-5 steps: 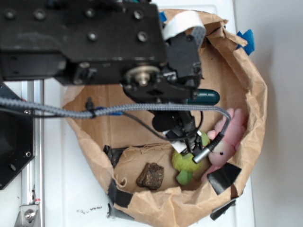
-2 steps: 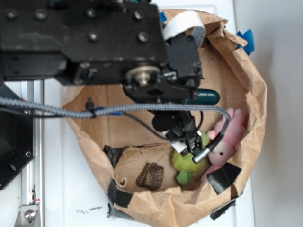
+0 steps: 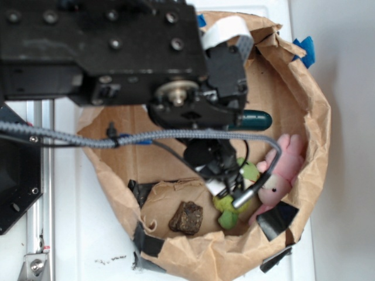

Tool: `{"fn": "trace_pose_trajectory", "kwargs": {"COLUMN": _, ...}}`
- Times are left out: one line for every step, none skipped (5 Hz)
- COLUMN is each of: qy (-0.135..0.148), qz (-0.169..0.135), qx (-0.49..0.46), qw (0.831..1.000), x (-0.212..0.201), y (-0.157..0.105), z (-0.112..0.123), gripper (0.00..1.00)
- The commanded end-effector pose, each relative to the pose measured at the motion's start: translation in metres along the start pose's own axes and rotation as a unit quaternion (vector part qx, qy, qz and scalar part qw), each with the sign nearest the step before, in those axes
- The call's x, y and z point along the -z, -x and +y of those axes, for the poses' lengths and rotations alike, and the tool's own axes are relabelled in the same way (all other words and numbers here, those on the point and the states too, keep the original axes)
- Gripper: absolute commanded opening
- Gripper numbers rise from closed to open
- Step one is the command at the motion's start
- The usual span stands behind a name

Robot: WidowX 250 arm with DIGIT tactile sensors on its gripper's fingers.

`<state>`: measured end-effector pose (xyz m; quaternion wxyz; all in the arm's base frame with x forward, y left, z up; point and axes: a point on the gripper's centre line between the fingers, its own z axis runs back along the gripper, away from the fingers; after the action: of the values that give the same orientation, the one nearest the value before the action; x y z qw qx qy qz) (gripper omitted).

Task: Grab the rock.

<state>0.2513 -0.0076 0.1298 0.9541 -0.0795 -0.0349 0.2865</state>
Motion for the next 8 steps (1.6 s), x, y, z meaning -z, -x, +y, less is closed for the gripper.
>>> {"fn": "trace_pose_trajectory", "kwargs": {"qy": 0.022, "qz": -0.040, "qx": -0.013, "qw": 0.999, "x": -0.023, "y": -0.015, "z": 0.004, "gripper": 1.00}}
{"fn": "trace_pose_trajectory", "kwargs": {"qy": 0.008, "qz": -0.035, "qx": -0.020, "qw": 0.999, "x": -0.013, "y": -0.015, "z": 0.002, "gripper": 1.00}}
{"fn": "trace_pose_trajectory", "kwargs": {"qy": -0.030, "qz": -0.041, "qx": -0.011, "qw": 0.999, "x": 0.020, "y": -0.013, "z": 0.004, "gripper": 1.00}}
{"fn": "trace_pose_trajectory", "kwargs": {"qy": -0.052, "qz": -0.053, "qx": -0.002, "qw": 0.997, "x": 0.033, "y": 0.001, "z": 0.003, "gripper": 1.00}}
{"fn": "trace_pose_trajectory", "kwargs": {"qy": -0.054, "qz": -0.054, "qx": 0.022, "qw": 0.997, "x": 0.041, "y": 0.017, "z": 0.001, "gripper": 1.00}}
{"fn": "trace_pose_trajectory", "kwargs": {"qy": -0.043, "qz": -0.042, "qx": 0.023, "qw": 0.998, "x": 0.038, "y": 0.026, "z": -0.007, "gripper": 1.00}}
{"fn": "trace_pose_trajectory", "kwargs": {"qy": -0.017, "qz": -0.027, "qx": -0.002, "qw": 1.000, "x": 0.028, "y": 0.018, "z": -0.013, "gripper": 1.00}}
{"fn": "trace_pose_trajectory", "kwargs": {"qy": -0.008, "qz": -0.021, "qx": -0.006, "qw": 1.000, "x": 0.029, "y": 0.019, "z": -0.019, "gripper": 1.00}}
